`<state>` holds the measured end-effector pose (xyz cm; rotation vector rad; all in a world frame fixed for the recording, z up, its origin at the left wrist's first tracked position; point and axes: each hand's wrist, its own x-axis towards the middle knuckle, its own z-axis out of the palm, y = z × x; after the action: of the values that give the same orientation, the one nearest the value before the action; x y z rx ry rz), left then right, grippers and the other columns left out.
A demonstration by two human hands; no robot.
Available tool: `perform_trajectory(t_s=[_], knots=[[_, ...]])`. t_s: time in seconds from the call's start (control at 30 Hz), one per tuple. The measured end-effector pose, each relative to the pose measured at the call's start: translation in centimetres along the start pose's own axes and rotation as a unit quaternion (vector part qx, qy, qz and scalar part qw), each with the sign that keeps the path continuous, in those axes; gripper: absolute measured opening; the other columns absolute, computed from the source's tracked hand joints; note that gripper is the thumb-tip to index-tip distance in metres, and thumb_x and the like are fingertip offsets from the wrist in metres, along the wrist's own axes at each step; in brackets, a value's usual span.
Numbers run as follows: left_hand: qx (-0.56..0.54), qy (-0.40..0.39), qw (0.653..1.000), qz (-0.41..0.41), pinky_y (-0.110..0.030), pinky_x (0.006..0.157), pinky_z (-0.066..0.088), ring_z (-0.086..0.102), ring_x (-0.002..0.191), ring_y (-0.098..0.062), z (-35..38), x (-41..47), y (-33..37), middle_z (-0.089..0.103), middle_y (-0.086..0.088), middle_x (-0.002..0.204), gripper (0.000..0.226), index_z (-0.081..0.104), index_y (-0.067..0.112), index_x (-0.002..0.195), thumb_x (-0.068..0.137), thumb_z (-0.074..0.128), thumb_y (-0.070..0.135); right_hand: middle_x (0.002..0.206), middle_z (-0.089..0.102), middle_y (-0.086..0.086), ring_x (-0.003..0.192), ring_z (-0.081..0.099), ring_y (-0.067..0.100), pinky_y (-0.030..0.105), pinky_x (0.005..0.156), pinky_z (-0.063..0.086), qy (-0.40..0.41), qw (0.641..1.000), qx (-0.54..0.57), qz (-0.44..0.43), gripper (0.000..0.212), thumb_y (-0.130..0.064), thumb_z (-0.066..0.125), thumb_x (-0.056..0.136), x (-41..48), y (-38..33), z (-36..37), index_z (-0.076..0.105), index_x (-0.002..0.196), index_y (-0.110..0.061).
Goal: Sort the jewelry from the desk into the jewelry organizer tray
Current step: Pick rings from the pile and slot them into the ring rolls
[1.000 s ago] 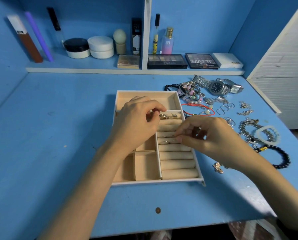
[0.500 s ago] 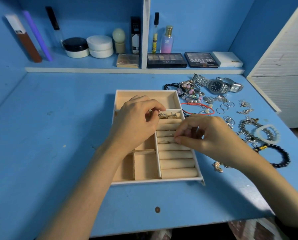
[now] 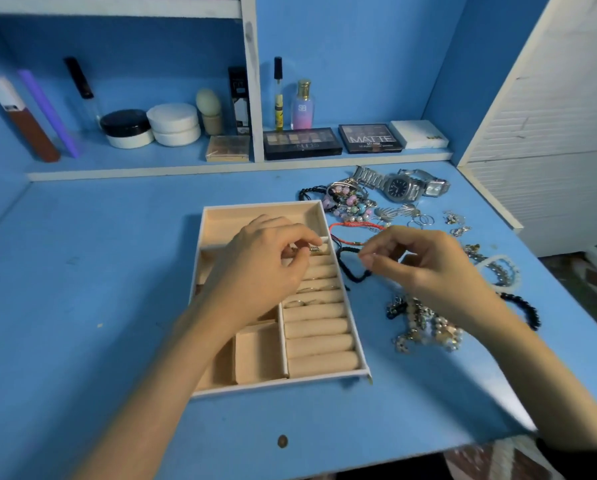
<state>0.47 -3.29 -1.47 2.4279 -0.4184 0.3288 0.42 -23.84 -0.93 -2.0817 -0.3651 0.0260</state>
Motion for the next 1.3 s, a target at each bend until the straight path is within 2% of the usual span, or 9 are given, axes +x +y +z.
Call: perform_trajectory(t_s=[0.13, 0.27, 0.37, 0.47, 0.77, 0.87, 1.07, 1.17, 1.3], knots=[[-0.004, -0.051, 0.999, 0.015, -0.032, 0.078, 0.045, 0.051, 0.086, -0.010, 1.5, 1.8, 2.5, 0.063, 0.010, 0.086, 0.020, 0.069, 0.029, 0.095, 0.086, 0.056, 0.017, 0.062, 0.056, -0.001, 0.053, 0.045, 0.004, 0.011, 0.048, 0.034, 0.079, 0.996, -0.037, 0.024, 0.007, -0.017, 0.068, 0.082, 1.1, 2.3, -3.2, 0.068, 0.076, -0.020], [0.017, -0.097, 0.994, 0.036, -0.030, 0.083, 0.043, 0.050, 0.089, -0.011, 3.7, 4.5, 4.4, 0.061, 0.015, 0.086, 0.020, 0.069, 0.027, 0.101, 0.088, 0.056, 0.020, 0.059, 0.056, -0.004, 0.051, 0.045, 0.007, 0.013, 0.051, 0.034, 0.170, 0.977, -0.127, 0.037, 0.010, -0.015, 0.065, 0.082, 2.3, 5.1, -5.0, 0.066, 0.074, -0.021], [0.039, -0.119, 0.991, 0.041, -0.021, 0.079, 0.035, 0.048, 0.093, -0.005, 5.6, 6.3, 5.2, 0.066, 0.014, 0.097, 0.021, 0.066, 0.027, 0.107, 0.091, 0.054, 0.022, 0.069, 0.062, 0.004, 0.062, 0.053, 0.018, 0.030, 0.062, 0.041, 0.231, 0.957, -0.174, 0.026, 0.007, -0.014, 0.062, 0.083, 2.9, 6.3, -5.0, 0.066, 0.079, -0.017], [0.064, -0.133, 0.988, 0.038, -0.024, 0.083, 0.039, 0.049, 0.107, -0.014, 7.4, 7.9, 5.5, 0.066, 0.005, 0.106, 0.025, 0.064, 0.022, 0.114, 0.090, 0.057, 0.025, 0.075, 0.061, 0.006, 0.066, 0.054, 0.022, 0.033, 0.064, 0.042, 0.261, 0.944, -0.201, 0.002, 0.008, -0.012, 0.060, 0.083, 3.2, 6.9, -4.6, 0.068, 0.085, -0.012], [0.126, -0.144, 0.981, 0.038, -0.034, 0.087, 0.038, 0.043, 0.110, -0.022, 9.5, 10.2, 5.7, 0.057, 0.000, 0.106, 0.034, 0.066, 0.024, 0.107, 0.080, 0.064, 0.046, 0.070, 0.060, 0.005, 0.065, 0.055, 0.022, 0.032, 0.061, 0.043, 0.279, 0.951, -0.129, -0.011, 0.008, -0.010, 0.060, 0.083, 3.1, 7.3, -4.9, 0.068, 0.083, -0.013], [0.118, -0.150, 0.981, 0.036, -0.035, 0.086, 0.036, 0.042, 0.109, -0.022, 9.7, 10.4, 5.9, 0.052, 0.002, 0.099, 0.027, 0.067, 0.025, 0.100, 0.080, 0.066, 0.042, 0.070, 0.060, 0.004, 0.065, 0.054, 0.019, 0.028, 0.060, 0.041, 0.275, 0.954, -0.122, -0.006, 0.009, -0.011, 0.059, 0.083, 3.1, 7.3, -4.9, 0.068, 0.083, -0.013], [0.094, -0.176, 0.980, 0.010, -0.037, 0.089, 0.035, 0.037, 0.115, -0.022, 9.6, 10.7, 6.0, 0.055, -0.001, 0.111, 0.022, 0.065, 0.023, 0.100, 0.081, 0.067, 0.035, 0.071, 0.060, 0.004, 0.065, 0.055, 0.019, 0.026, 0.059, 0.041, 0.270, 0.955, -0.123, 0.001, 0.008, -0.012, 0.060, 0.084, 3.1, 7.3, -4.9, 0.068, 0.084, -0.013], [0.071, -0.138, 0.988, 0.024, -0.030, 0.078, 0.036, 0.040, 0.101, -0.013, 9.6, 10.3, 6.1, 0.056, 0.004, 0.097, 0.015, 0.060, 0.024, 0.089, 0.079, 0.070, 0.029, 0.072, 0.060, 0.002, 0.065, 0.054, 0.018, 0.025, 0.059, 0.040, 0.261, 0.957, -0.126, 0.003, 0.008, -0.013, 0.060, 0.083, 3.1, 7.3, -4.9, 0.068, 0.086, -0.014], [-0.001, -0.111, 0.993, 0.032, -0.033, 0.072, 0.051, 0.056, 0.072, -0.009, 9.1, 9.3, 5.8, 0.057, 0.011, 0.069, 0.011, 0.061, 0.021, 0.077, 0.079, 0.069, 0.014, 0.079, 0.059, 0.002, 0.067, 0.052, 0.017, 0.028, 0.062, 0.039, 0.202, 0.961, -0.185, 0.016, 0.007, -0.017, 0.064, 0.083, 3.5, 7.4, -5.3, 0.069, 0.088, -0.018]])
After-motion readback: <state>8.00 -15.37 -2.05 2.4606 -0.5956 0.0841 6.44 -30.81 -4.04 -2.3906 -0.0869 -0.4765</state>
